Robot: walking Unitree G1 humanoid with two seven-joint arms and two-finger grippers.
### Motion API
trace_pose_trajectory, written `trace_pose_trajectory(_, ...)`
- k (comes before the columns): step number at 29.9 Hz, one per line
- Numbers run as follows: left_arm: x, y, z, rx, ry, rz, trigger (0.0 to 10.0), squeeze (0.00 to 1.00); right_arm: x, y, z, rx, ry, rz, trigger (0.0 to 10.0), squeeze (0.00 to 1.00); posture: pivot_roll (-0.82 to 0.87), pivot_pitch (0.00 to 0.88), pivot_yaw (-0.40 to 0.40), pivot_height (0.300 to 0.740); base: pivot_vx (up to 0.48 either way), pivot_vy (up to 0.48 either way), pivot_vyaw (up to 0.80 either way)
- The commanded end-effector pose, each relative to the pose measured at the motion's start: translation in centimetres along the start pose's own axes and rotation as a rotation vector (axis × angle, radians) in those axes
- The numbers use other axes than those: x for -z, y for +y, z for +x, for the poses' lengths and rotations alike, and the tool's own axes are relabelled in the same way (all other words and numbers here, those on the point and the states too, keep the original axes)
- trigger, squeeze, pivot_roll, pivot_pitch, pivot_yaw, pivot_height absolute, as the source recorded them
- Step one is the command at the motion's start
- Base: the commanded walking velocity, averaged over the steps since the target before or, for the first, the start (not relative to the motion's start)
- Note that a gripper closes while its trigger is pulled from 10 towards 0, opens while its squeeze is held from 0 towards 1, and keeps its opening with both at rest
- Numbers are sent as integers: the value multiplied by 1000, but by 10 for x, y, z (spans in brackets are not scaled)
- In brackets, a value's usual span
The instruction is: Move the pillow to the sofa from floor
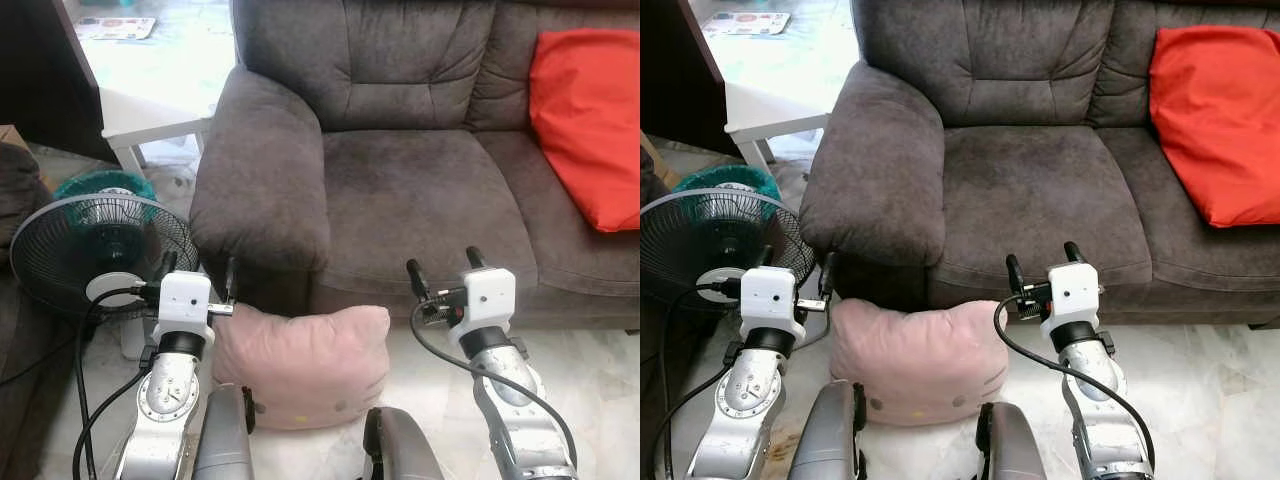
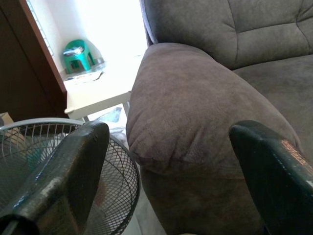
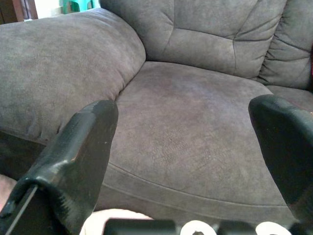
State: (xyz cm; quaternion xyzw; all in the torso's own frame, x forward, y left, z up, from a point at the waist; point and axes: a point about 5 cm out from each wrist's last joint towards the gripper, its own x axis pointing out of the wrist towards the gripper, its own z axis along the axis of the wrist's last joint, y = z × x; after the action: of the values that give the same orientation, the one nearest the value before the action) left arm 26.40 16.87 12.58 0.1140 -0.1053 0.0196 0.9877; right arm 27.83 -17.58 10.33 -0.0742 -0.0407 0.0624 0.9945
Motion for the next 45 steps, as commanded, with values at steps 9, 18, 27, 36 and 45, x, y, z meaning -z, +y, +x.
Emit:
trace_pose_trajectory(9,-2,0,0,-2,-5,1,10000,0,-2,-1,1,3,-1,-6,10000,0,126,132,-65,563,0,0,0)
trace_pose_trajectory(18,0,1,-1,-2,2,4,10000,0,-2,-1,1,3,-4,-5,10000,0,126,134,-65,563,0,0,0)
trace_pose_trajectory(27,0,0,-1,-2,2,2,10000,0,-1,0,3,4,17,4,10000,0,127,135,-64,543,0,0,0)
trace_pose_trajectory(36,1,0,-1,-2,2,4,10000,0,-1,0,1,2,-2,-7,10000,0,126,134,-64,519,0,0,0)
trace_pose_trajectory(45,1,-1,-1,-2,3,2,10000,0,-4,-1,2,8,-16,5,10000,0,126,133,-66,519,0,0,0)
